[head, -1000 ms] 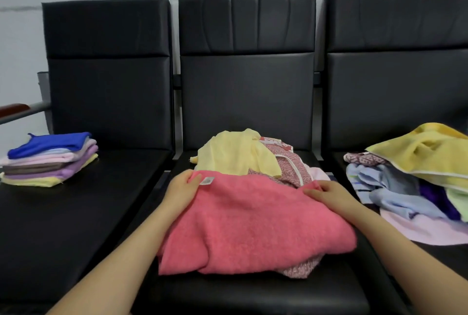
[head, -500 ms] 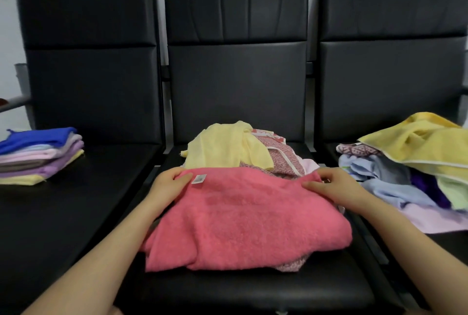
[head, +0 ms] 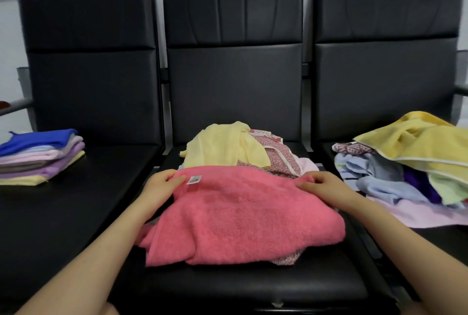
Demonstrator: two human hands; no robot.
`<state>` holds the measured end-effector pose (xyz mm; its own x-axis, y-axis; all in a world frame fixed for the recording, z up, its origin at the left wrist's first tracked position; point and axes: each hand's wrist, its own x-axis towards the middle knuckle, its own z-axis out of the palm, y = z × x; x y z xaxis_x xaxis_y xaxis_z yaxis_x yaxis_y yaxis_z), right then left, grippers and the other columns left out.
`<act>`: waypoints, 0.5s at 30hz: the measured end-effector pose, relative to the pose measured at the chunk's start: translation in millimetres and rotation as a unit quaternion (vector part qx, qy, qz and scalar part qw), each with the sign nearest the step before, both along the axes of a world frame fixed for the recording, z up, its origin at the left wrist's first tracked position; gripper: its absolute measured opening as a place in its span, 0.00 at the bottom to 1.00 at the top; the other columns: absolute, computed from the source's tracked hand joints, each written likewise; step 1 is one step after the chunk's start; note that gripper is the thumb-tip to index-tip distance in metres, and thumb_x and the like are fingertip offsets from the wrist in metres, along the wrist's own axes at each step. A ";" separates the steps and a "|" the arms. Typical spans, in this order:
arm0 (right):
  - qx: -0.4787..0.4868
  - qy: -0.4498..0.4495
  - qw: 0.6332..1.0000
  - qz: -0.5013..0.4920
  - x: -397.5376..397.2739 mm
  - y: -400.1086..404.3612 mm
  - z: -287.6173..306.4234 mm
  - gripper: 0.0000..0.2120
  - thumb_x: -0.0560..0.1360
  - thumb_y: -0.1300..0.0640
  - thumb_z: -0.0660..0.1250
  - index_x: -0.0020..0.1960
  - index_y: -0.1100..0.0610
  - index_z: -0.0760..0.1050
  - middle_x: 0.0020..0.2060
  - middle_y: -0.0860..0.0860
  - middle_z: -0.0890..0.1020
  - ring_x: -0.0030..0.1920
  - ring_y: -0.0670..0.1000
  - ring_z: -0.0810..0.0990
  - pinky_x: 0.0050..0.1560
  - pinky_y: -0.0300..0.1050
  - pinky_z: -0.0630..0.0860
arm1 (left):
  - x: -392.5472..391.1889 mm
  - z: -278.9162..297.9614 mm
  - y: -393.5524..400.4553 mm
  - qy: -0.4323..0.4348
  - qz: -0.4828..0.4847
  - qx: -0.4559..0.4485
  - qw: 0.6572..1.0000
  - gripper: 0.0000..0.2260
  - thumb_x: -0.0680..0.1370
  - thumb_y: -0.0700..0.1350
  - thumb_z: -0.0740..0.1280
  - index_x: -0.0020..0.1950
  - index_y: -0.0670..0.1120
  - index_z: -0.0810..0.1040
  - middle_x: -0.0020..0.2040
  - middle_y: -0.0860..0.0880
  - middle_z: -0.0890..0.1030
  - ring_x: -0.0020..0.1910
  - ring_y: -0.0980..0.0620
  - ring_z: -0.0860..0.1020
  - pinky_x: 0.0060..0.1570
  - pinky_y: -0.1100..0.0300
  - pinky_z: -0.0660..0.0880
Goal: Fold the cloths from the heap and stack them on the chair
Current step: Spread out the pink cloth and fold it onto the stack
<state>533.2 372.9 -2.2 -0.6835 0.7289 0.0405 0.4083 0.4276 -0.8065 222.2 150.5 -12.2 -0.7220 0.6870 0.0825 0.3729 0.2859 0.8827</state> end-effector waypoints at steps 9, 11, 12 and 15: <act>-0.099 -0.059 0.993 -0.001 6.8 1.7 7.8 0.11 0.76 0.53 0.69 0.48 0.61 0.83 0.37 0.53 0.80 0.39 0.48 0.76 0.38 0.37 0.70 | 0.6 0.8 -7.1 -0.127 0.003 0.009 0.992 0.07 0.78 0.43 0.67 0.55 0.45 0.80 0.54 0.44 0.82 0.52 0.48 0.80 0.48 0.59 0.75; -0.099 -0.035 0.994 -0.014 6.3 0.6 10.2 0.11 0.76 0.54 0.69 0.41 0.62 0.80 0.32 0.52 0.75 0.32 0.46 0.72 0.31 0.35 0.67 | 3.4 3.8 -7.7 -0.180 0.004 0.040 0.983 0.08 0.79 0.43 0.67 0.56 0.43 0.81 0.55 0.40 0.82 0.52 0.45 0.80 0.50 0.56 0.75; -0.100 -0.007 0.994 -0.031 5.6 -0.6 12.1 0.12 0.77 0.54 0.68 0.41 0.63 0.78 0.30 0.51 0.73 0.29 0.45 0.71 0.29 0.35 0.66 | 6.5 7.4 -8.8 -0.192 0.005 0.055 0.980 0.08 0.79 0.43 0.67 0.56 0.43 0.81 0.55 0.40 0.83 0.52 0.45 0.80 0.50 0.55 0.75; -0.081 0.102 0.989 -0.077 8.3 -10.0 28.2 0.11 0.79 0.56 0.65 0.49 0.64 0.81 0.34 0.51 0.77 0.33 0.46 0.74 0.31 0.36 0.68 | 21.6 25.2 -10.3 -0.177 0.026 0.124 0.976 0.07 0.79 0.43 0.67 0.54 0.44 0.82 0.52 0.43 0.83 0.48 0.49 0.80 0.43 0.59 0.75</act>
